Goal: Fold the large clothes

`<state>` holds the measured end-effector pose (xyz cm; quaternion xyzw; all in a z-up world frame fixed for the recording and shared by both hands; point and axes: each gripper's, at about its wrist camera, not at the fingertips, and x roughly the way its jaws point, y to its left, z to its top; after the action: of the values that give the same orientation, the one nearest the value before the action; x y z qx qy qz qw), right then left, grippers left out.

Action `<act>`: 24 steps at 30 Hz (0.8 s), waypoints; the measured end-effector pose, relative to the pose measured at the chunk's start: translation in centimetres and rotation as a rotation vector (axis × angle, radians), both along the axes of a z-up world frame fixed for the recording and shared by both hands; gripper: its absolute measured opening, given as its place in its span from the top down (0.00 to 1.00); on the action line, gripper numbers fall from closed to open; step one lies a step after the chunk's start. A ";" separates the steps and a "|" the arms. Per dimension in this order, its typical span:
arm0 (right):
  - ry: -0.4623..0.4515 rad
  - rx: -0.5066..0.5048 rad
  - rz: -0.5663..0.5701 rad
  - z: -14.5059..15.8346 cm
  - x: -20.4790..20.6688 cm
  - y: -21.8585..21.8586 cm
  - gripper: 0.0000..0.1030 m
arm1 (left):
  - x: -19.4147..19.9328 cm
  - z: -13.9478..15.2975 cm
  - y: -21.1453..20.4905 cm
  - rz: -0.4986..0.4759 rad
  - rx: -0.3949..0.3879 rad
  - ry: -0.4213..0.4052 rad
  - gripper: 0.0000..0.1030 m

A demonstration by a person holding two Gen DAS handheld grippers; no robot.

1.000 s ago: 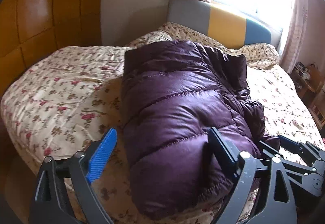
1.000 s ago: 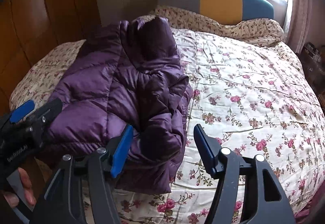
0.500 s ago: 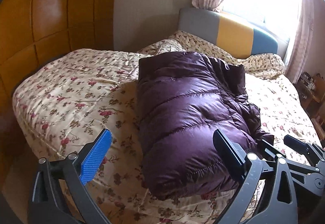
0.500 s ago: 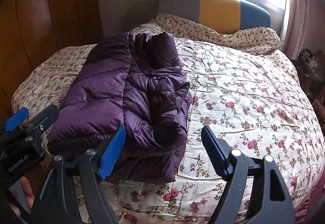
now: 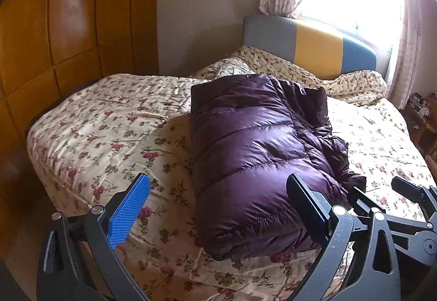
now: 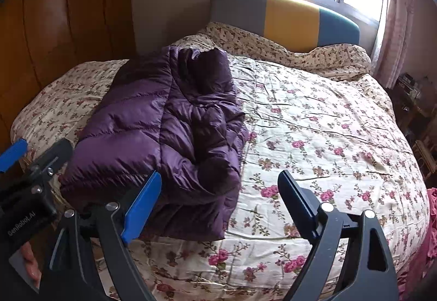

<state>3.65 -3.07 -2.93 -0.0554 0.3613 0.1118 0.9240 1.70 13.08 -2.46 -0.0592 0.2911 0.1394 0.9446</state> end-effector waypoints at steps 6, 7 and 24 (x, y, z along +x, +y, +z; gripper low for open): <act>0.010 0.008 -0.015 -0.2 0.0 -0.7 0.15 | -0.2 0.0 0.1 0.022 -0.003 0.006 0.03; 0.011 0.009 -0.013 -0.2 -0.1 -0.7 0.14 | -0.1 -0.1 0.0 0.023 -0.003 0.010 0.03; -0.015 0.003 0.008 0.2 -0.7 -0.2 0.10 | -0.6 -0.4 0.2 0.043 -0.003 0.030 0.03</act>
<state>2.98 -3.25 -2.78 -0.0562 0.3539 0.1157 0.9264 1.13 13.25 -2.90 -0.0648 0.3039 0.1601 0.9369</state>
